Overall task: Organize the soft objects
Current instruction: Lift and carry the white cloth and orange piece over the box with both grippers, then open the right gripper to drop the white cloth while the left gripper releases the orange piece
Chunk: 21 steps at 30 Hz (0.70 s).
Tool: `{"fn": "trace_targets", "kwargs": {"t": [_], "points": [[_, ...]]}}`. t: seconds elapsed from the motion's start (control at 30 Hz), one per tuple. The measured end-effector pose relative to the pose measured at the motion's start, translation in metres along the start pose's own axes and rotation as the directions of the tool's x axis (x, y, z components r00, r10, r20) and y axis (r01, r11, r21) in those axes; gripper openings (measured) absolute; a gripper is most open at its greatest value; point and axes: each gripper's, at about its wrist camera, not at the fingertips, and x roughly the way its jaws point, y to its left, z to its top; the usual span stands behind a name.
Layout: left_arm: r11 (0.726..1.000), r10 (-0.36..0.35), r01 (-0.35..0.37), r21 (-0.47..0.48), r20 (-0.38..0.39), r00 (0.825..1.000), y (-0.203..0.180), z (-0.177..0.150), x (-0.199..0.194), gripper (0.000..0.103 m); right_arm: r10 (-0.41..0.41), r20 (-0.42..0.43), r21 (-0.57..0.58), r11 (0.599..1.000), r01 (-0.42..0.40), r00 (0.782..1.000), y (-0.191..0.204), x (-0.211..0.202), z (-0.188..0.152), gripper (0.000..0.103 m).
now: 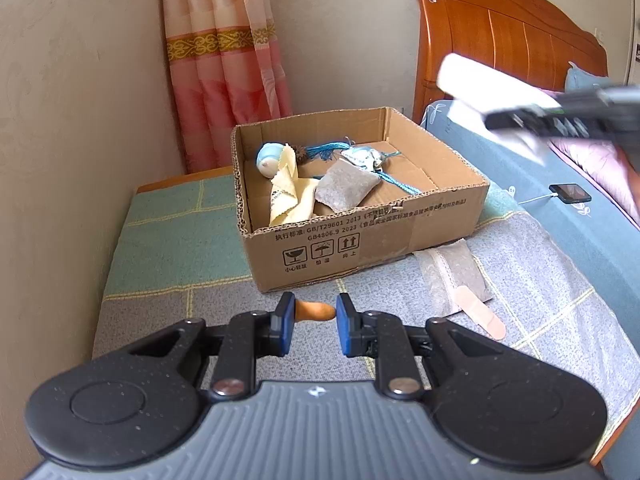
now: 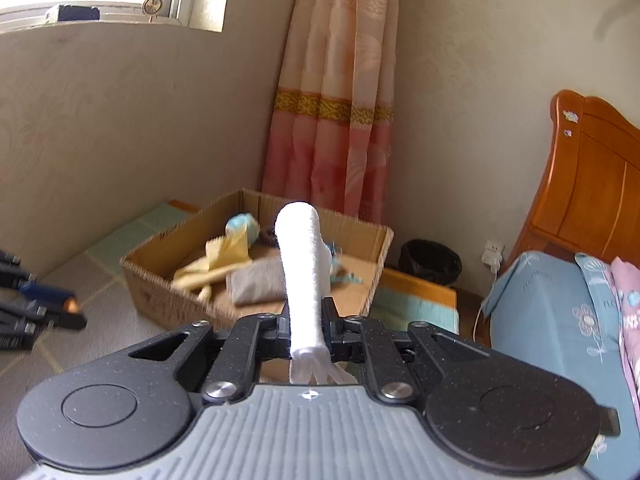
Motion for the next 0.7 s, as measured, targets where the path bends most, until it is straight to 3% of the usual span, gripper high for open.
{"fn": "trace_targets", "kwargs": {"t": [0.13,0.17,0.23,0.3,0.37,0.7], "points": [[1.000,0.000,0.000,-0.006,0.000,1.000,0.004,-0.001,0.002,0.020,0.013,-0.013,0.017,1.000,-0.012,1.000,-0.007,0.030,0.024,0.015],[1.000,0.002,-0.002,-0.010,-0.001,1.000,0.005,-0.001,0.003,0.020,0.017,-0.024,0.023,1.000,-0.017,1.000,-0.008,0.039,0.028,0.020],[1.000,0.004,-0.004,-0.011,-0.002,1.000,0.008,-0.001,0.005,0.020,0.027,-0.052,0.047,0.999,-0.024,0.998,-0.012,0.053,0.034,0.040],[1.000,0.006,-0.006,-0.013,-0.003,1.000,0.011,-0.001,0.006,0.020,0.013,-0.048,0.059,0.998,-0.011,0.999,-0.012,0.058,0.033,0.082],[1.000,0.009,-0.009,-0.012,-0.002,1.000,0.014,0.000,0.007,0.020,0.011,-0.029,0.074,0.997,-0.009,1.000,-0.011,0.057,0.030,0.097],[1.000,0.007,-0.008,0.025,0.029,1.000,0.015,0.020,0.005,0.020,0.007,-0.059,0.121,0.993,0.001,0.998,0.001,0.025,0.006,0.103]]}}
